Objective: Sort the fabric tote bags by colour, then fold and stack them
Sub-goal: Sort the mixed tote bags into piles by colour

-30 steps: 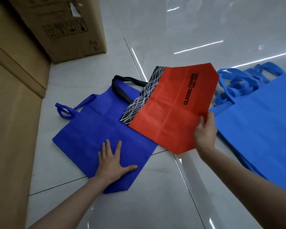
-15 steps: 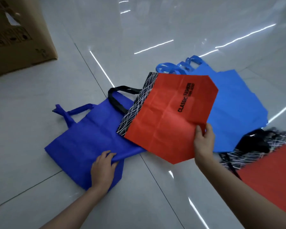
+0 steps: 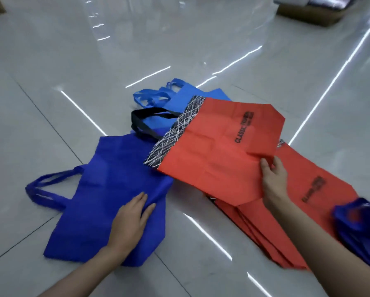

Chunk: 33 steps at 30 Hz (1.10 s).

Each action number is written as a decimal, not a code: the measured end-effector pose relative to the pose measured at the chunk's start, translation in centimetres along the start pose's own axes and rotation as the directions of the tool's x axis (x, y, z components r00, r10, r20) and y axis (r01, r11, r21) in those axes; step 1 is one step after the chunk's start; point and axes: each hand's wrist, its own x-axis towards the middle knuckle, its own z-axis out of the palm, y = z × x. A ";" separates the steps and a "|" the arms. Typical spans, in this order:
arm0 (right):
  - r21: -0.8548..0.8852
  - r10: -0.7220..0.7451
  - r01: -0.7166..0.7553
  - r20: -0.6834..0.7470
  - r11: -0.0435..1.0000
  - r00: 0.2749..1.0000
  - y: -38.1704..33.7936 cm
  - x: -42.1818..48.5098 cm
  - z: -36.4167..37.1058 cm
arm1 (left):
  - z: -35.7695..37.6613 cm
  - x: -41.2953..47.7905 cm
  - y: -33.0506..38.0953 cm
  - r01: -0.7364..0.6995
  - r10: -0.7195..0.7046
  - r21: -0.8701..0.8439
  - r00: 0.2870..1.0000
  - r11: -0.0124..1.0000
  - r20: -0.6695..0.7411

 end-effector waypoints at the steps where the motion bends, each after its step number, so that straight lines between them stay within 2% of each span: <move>1: -0.027 0.018 -0.018 -0.028 0.999 0.999 0.9 0.1 -2.1 | 1.0 -0.1 0.4 -0.004 0.001 0.040 0.997 0.999 0.072; 4: -0.090 0.105 -0.117 -0.126 0.989 0.986 3.7 0.1 -8.0 | 3.3 -0.3 -0.1 -0.006 -0.072 0.242 0.947 0.970 0.312; 6: -0.196 0.157 -0.190 -0.172 0.962 0.972 5.6 -0.4 -11.3 | 4.0 -0.5 -1.0 -0.022 -0.134 0.359 0.905 0.933 0.403; 9: -0.415 0.201 -0.326 -0.316 0.850 0.927 7.6 -1.5 -13.9 | 4.5 -0.5 -1.6 -0.053 -0.135 0.407 0.898 0.912 0.419; 10: -0.471 0.168 -0.337 -0.365 0.815 0.916 7.7 -1.9 -13.9 | 4.6 -0.5 -1.7 -0.047 -0.123 0.392 0.909 0.919 0.398; 11: -0.558 0.076 -0.286 -0.368 0.779 0.927 7.6 -2.4 -13.4 | 4.6 -0.4 -1.6 -0.041 -0.106 0.367 0.923 0.929 0.371; 12: -0.679 -0.055 -0.155 -0.277 0.718 0.959 7.2 -2.9 -12.6 | 4.6 -0.2 -1.6 -0.043 -0.081 0.340 0.936 0.939 0.342; 13: -0.785 -0.172 0.031 -0.097 0.618 0.980 6.8 -3.5 -11.5 | 4.5 -0.1 -1.7 -0.057 -0.051 0.319 0.945 0.946 0.322; 14: -0.838 -0.226 0.231 0.133 0.494 0.965 6.7 -3.9 -10.2 | 4.5 0.0 -1.8 -0.079 -0.023 0.308 0.949 0.948 0.315; 15: -0.833 -0.184 0.393 0.347 0.389 0.919 6.6 -4.4 -8.7 | 4.5 0.1 -2.0 -0.101 -0.005 0.310 0.946 0.945 0.323; 16: -0.815 -0.071 0.473 0.479 0.334 0.875 6.7 -5.0 -7.1 | 4.6 0.1 -2.2 -0.111 -0.005 0.317 0.939 0.942 0.344; 17: -0.825 0.067 0.467 0.511 0.318 0.857 7.0 -5.4 -5.9 | 4.8 0.0 -2.3 -0.109 -0.022 0.327 0.928 0.939 0.373; 19: -0.894 0.297 0.295 0.399 0.338 0.867 8.4 -5.5 -5.2 | 5.1 -0.1 -2.6 -0.091 -0.069 0.347 0.903 0.933 0.424; 21: -0.930 0.408 0.130 0.273 0.344 0.871 9.1 -5.3 -6.3 | 5.0 -0.4 -2.7 -0.079 -0.088 0.343 0.890 0.936 0.447; 23: -0.951 0.435 0.063 0.196 0.301 0.879 9.2 -4.9 -7.8 | 4.6 -0.6 -2.8 -0.075 -0.072 0.305 0.893 0.949 0.444; 25: -0.953 0.325 0.048 0.149 0.301 0.934 8.9 -4.8 -8.3 | 3.8 -0.4 -3.0 -0.077 -0.029 0.251 0.919 0.965 0.392; 26: -0.934 0.205 0.112 0.190 0.339 0.960 8.4 -5.1 -7.7 | 3.3 -0.2 -3.2 -0.068 -0.016 0.225 0.937 0.972 0.350; 27: -0.894 0.080 0.232 0.282 0.384 0.956 7.8 -5.4 -6.6 | 2.7 0.0 -3.6 -0.041 -0.023 0.203 0.953 0.978 0.302; 29: -0.758 -0.112 0.454 0.458 0.468 0.882 6.4 -6.3 -3.1 | 1.4 0.7 -4.9 0.048 -0.083 0.180 0.977 0.983 0.195; 31: -0.634 -0.063 0.479 0.563 0.607 0.824 4.9 -8.0 1.8 | 0.1 1.5 -6.8 0.183 -0.197 0.149 0.977 0.972 0.081; 33: -0.553 0.059 0.344 0.585 0.759 0.809 4.2 -10.0 6.4 | -1.2 2.4 -9.0 0.345 -0.346 0.121 0.938 0.931 -0.015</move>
